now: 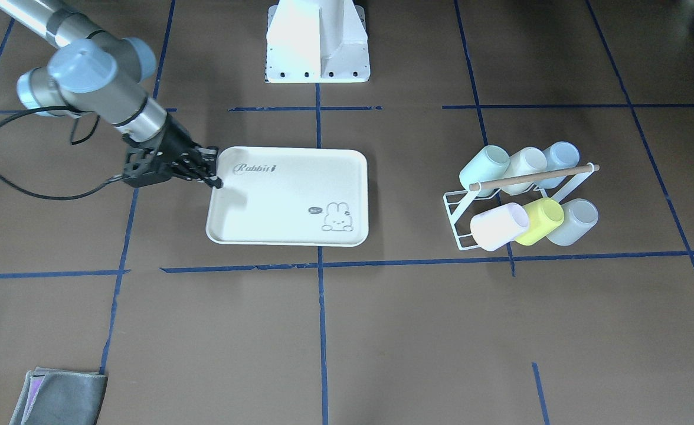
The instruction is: Pick up and place green cup on tray
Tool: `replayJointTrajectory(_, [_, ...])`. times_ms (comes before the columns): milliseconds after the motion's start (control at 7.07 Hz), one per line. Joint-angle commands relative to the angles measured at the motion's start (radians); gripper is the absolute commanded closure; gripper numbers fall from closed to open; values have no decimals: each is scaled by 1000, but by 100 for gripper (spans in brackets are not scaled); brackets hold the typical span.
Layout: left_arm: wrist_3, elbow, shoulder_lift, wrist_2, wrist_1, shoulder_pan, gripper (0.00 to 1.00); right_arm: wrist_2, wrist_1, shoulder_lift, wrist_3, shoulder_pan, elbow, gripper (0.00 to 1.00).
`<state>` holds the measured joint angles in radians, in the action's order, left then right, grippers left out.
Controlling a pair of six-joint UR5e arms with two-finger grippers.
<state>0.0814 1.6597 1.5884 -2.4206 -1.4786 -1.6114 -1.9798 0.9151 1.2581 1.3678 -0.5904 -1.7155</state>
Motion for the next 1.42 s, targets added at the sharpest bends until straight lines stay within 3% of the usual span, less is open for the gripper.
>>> replayJointTrajectory(0, [-5, -1, -1, 0, 0, 1, 0, 50, 76, -51, -1, 60, 4, 98])
replayJointTrajectory(142, [-5, -2, 1, 0, 0, 1, 0, 50, 77, -49, -1, 64, 7, 98])
replayJointTrajectory(283, [-5, -2, 1, 0, 0, 1, 0, 50, 77, -51, -1, 64, 10, 91])
replayJointTrajectory(425, [-5, -2, 1, 0, 0, 1, 0, 52, 76, -57, -3, 66, 13, 17])
replayJointTrajectory(566, [-6, 0, 4, 2, 0, 1, 0, 50, 76, -59, -1, 61, 2, 0])
replayJointTrajectory(849, [-3, 8, 16, 2, 1, 2, 0, 44, 93, -59, 0, 32, -16, 0])
replayJointTrajectory(1274, [6, 52, 154, 5, 1, 13, 0, 15, 428, -60, -18, -76, -195, 0])
